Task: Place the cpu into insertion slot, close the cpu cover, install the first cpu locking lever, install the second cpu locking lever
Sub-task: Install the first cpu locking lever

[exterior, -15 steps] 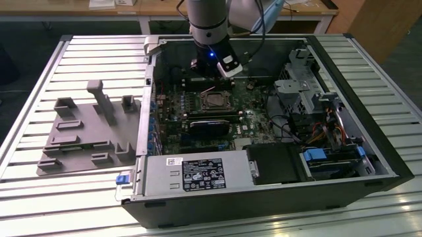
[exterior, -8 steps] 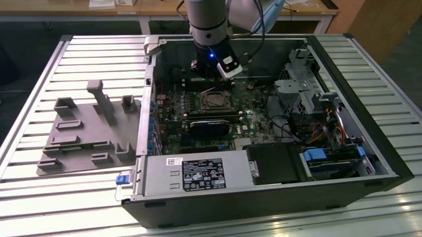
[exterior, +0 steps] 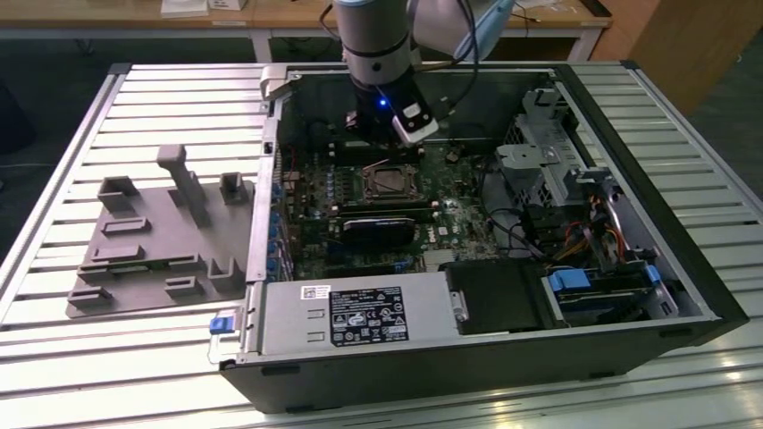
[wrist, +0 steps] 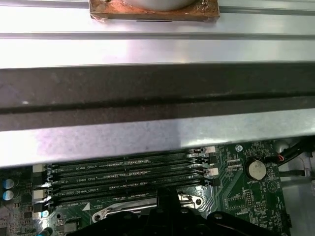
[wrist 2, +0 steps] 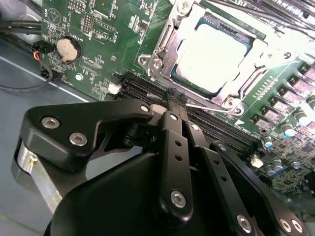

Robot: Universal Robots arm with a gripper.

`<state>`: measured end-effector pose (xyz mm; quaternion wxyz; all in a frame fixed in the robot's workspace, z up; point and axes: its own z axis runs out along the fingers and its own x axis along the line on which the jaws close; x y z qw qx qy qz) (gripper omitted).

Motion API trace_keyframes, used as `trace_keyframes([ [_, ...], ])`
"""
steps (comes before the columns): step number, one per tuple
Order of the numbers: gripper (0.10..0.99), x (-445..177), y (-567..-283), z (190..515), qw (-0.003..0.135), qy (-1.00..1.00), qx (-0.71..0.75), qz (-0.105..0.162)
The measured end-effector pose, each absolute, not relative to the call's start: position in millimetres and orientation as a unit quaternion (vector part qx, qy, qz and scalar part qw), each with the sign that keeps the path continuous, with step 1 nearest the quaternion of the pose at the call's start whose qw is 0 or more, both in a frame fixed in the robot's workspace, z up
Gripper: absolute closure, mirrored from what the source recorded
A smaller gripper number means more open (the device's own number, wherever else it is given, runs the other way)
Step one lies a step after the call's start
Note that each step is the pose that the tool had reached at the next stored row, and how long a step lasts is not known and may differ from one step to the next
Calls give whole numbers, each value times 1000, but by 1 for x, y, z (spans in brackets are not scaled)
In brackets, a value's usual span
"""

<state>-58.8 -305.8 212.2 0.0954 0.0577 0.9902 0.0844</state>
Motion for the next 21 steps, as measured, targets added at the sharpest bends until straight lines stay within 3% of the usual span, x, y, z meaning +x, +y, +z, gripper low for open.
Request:
trace_keyframes([
  [21,984,-59,-296,206,101,989,85,70],
])
